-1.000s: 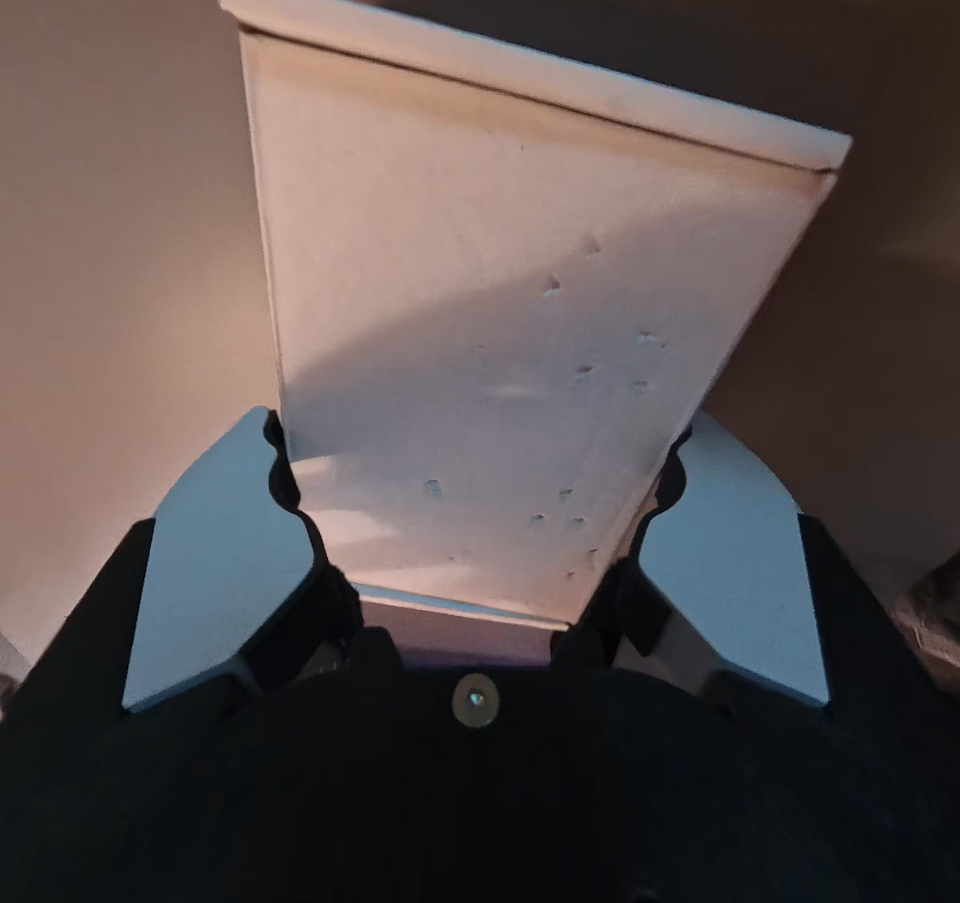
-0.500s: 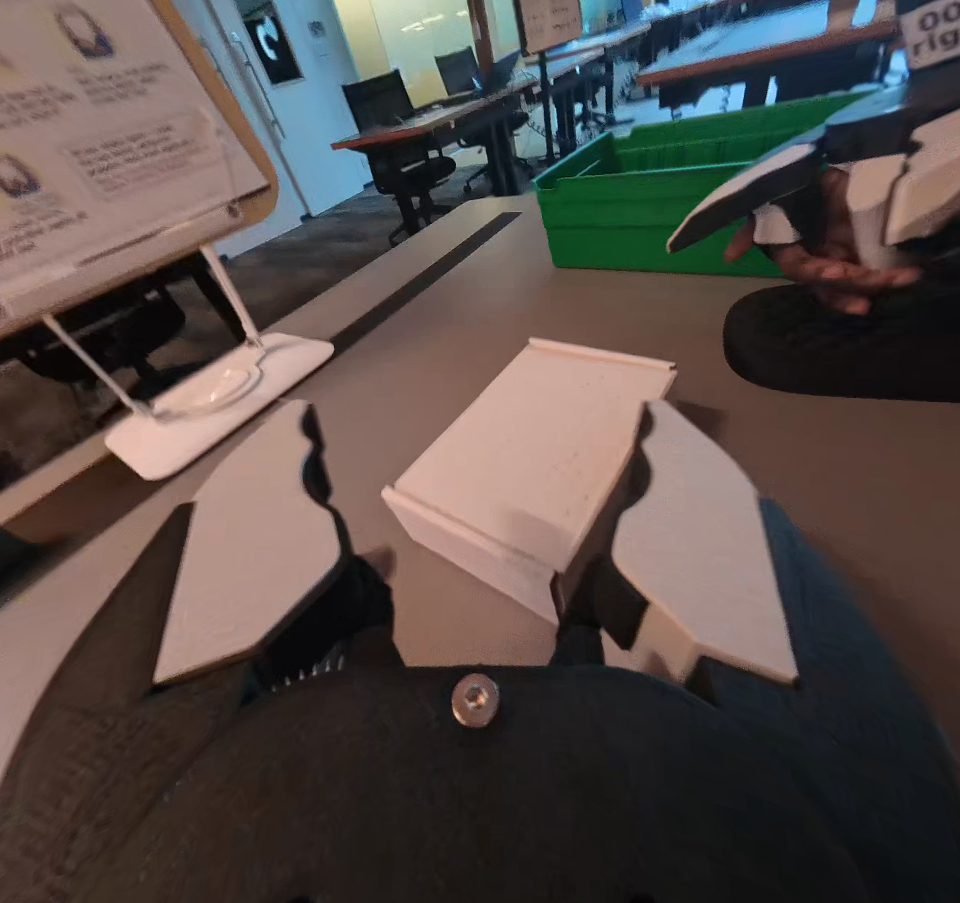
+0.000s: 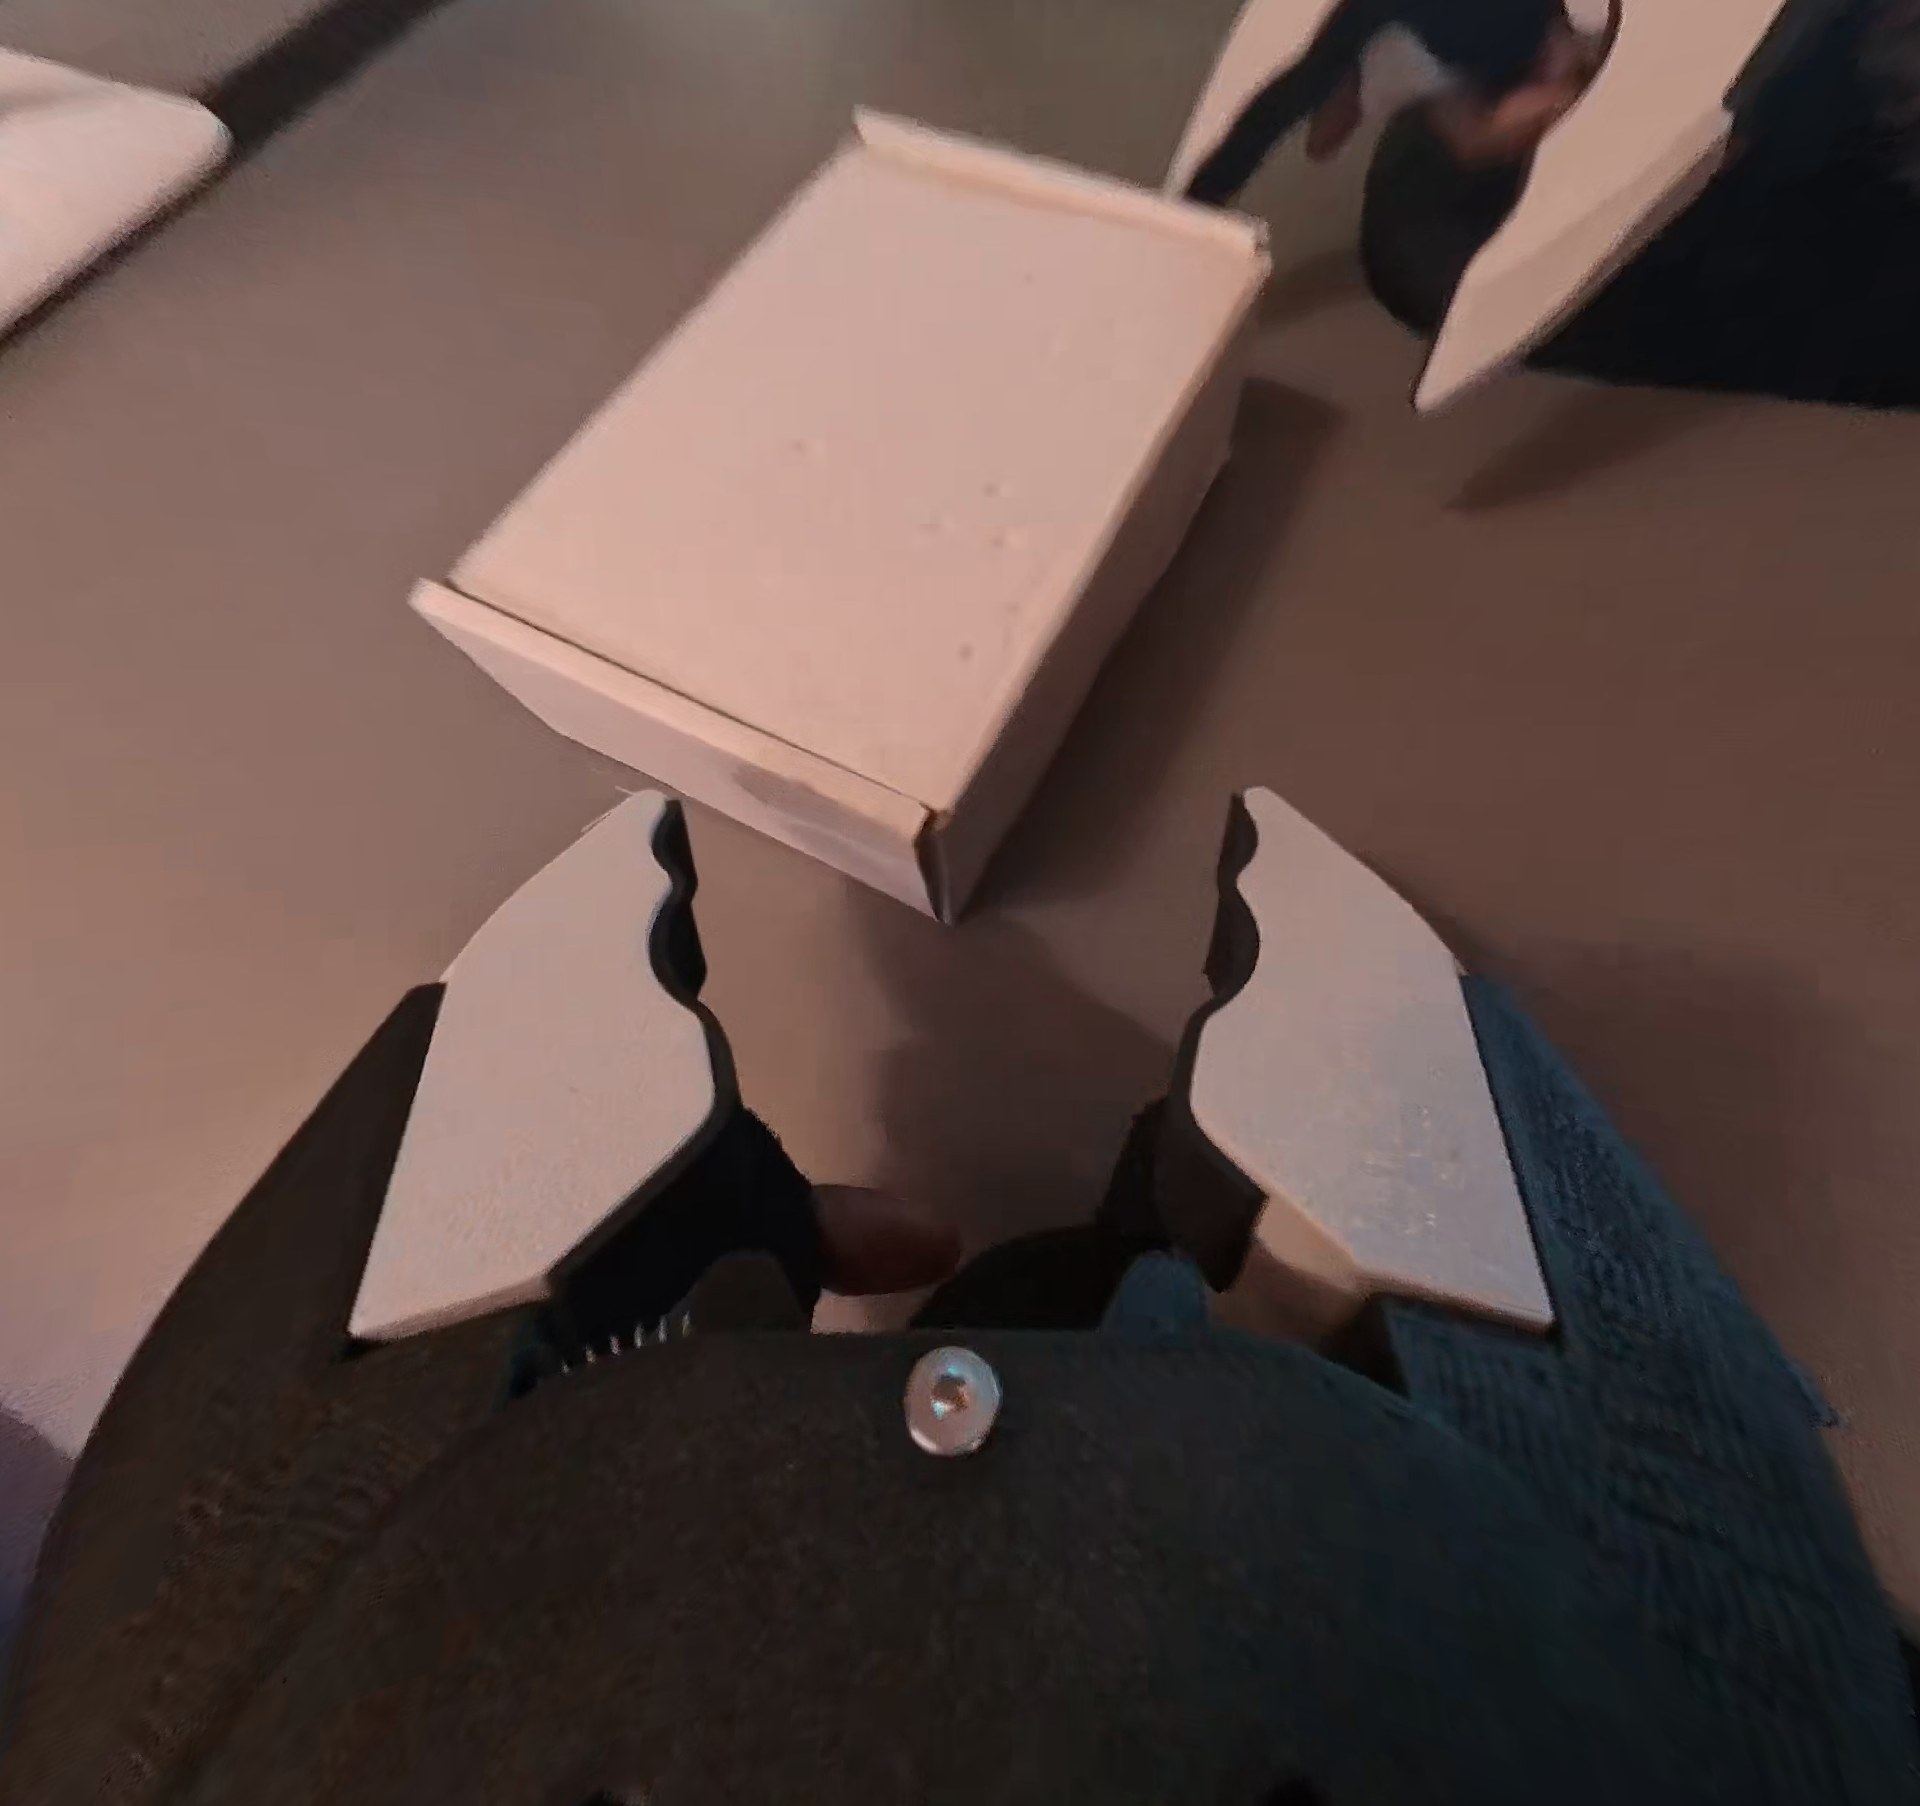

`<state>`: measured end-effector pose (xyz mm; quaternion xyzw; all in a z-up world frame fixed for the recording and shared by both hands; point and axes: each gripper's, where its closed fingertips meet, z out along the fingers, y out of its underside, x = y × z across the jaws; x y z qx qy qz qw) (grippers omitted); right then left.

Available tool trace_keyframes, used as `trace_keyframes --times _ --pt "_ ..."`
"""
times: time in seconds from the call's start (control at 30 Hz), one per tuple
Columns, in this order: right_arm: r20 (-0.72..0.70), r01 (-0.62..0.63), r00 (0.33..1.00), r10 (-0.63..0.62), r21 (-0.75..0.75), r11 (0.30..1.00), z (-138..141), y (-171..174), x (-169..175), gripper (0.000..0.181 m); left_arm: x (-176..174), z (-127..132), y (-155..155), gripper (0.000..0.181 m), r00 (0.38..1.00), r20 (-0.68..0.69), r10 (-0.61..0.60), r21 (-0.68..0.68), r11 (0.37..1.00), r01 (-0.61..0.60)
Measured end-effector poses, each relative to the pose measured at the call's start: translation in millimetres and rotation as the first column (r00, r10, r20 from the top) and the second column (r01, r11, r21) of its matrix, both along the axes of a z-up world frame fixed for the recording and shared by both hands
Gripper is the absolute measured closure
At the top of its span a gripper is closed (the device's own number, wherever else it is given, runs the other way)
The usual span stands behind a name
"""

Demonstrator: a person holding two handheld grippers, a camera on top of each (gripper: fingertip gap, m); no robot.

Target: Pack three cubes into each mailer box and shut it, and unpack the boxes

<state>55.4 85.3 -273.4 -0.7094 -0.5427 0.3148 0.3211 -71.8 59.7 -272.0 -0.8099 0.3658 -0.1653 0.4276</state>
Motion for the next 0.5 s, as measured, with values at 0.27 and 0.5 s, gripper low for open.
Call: trace_keyframes --times 0.27,0.5 --pt "0.096 -0.093 0.992 0.087 0.054 0.994 -13 -12 -3 0.113 8 -19 -13 0.092 0.985 -0.136 -0.103 -0.046 0.994 0.098" --pt "-0.07 -0.027 0.997 0.039 0.164 0.986 16 -1 -3 0.117 10 -1 -11 0.098 0.984 -0.12 -0.132 0.109 0.983 0.145"
